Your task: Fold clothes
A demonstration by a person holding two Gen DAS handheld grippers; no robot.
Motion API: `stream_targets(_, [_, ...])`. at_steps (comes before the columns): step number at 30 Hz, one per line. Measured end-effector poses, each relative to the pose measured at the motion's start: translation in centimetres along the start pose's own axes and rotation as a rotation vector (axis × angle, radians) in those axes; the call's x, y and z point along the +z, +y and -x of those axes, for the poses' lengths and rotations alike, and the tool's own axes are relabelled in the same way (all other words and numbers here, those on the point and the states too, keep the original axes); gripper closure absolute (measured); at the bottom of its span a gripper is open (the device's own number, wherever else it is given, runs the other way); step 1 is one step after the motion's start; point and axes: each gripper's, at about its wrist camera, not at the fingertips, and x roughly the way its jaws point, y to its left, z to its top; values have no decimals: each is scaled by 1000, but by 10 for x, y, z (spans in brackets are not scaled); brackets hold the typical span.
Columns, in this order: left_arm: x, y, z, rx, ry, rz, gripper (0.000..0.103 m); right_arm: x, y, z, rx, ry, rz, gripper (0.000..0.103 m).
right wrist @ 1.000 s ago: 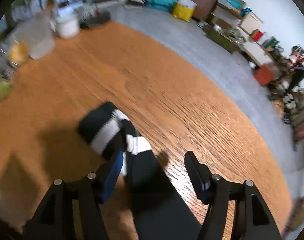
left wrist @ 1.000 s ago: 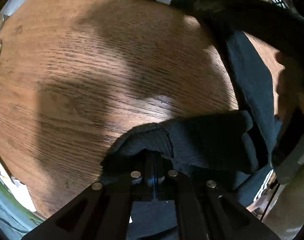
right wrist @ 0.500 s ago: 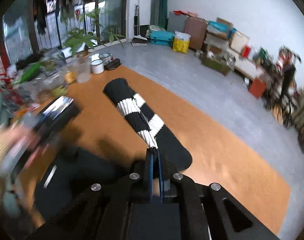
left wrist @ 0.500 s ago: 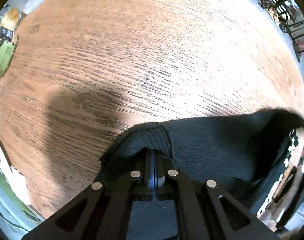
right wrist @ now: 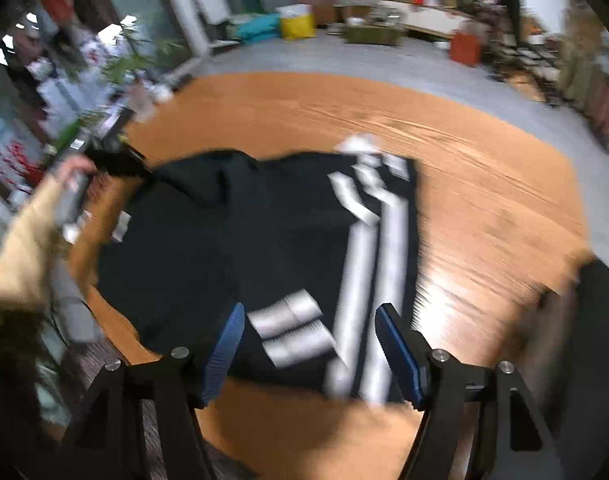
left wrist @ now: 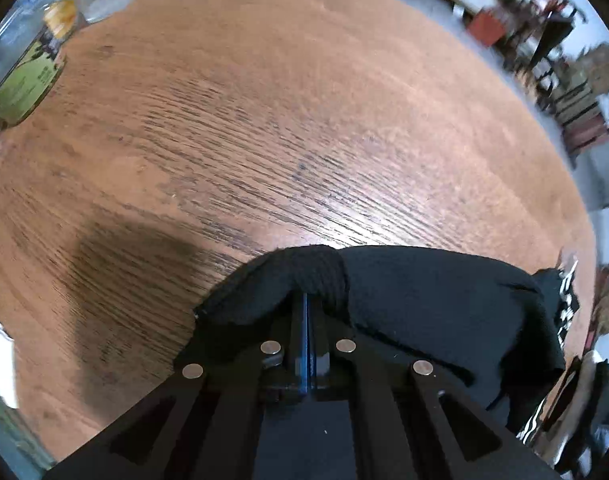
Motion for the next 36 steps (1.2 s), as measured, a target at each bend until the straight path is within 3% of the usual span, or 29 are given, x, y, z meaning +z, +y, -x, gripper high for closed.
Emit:
stream_targets(3, [-9,18,3,-15,-11,34,99,39,13,-65,23,24,47,38])
stream_targets(5, [3,12,-3,35,-11,-3,99,44,14,-91,33,84,63,53])
stream_targets(9, [0,-13,-8,164,-5,-112,99,42,15,-131,66,222,90,51])
stream_targets(11, [0,-23,-11,209,6,-140,99,33,16,-134,24,255,143,37])
stream_targets(13, [42,-27,-26,222,24,-140,99,23,14,-131,-16,273,175,35])
stream_targets(14, [45,-29,-27,222,29,-142,99,18,12,-132,-20,294,178,38])
stream_targets(15, [48,-29,-29,222,33,-143,99,13,10,-134,-16,317,175,44])
stream_targets(17, [54,-28,-31,219,40,-144,99,2,11,-139,-8,358,197,81])
stream_targets(20, [57,-21,-27,205,36,-145,99,0,19,-136,-87,387,267,98])
stream_targets(21, [59,-19,-29,202,35,-147,99,5,21,-131,-125,387,278,98])
stream_targets(23, [74,-4,-40,193,34,-150,99,29,25,-100,-230,284,312,98])
stream_targets(26, [69,-3,-38,175,34,-149,99,62,45,-26,-399,-10,366,99])
stream_targets(28, [63,-13,-40,149,36,-138,99,56,69,-2,-472,-91,468,98])
stream_targets(29, [63,-17,-41,137,38,-132,99,46,78,4,-463,-82,504,98])
stream_targets(31, [77,-18,-38,115,38,-125,99,18,85,-5,-373,31,507,98])
stream_targets(34, [67,-24,-45,102,35,-126,99,-29,81,-41,-248,255,465,95])
stream_targets(36, [62,-24,-41,100,33,-129,99,-50,77,-59,-182,354,429,74])
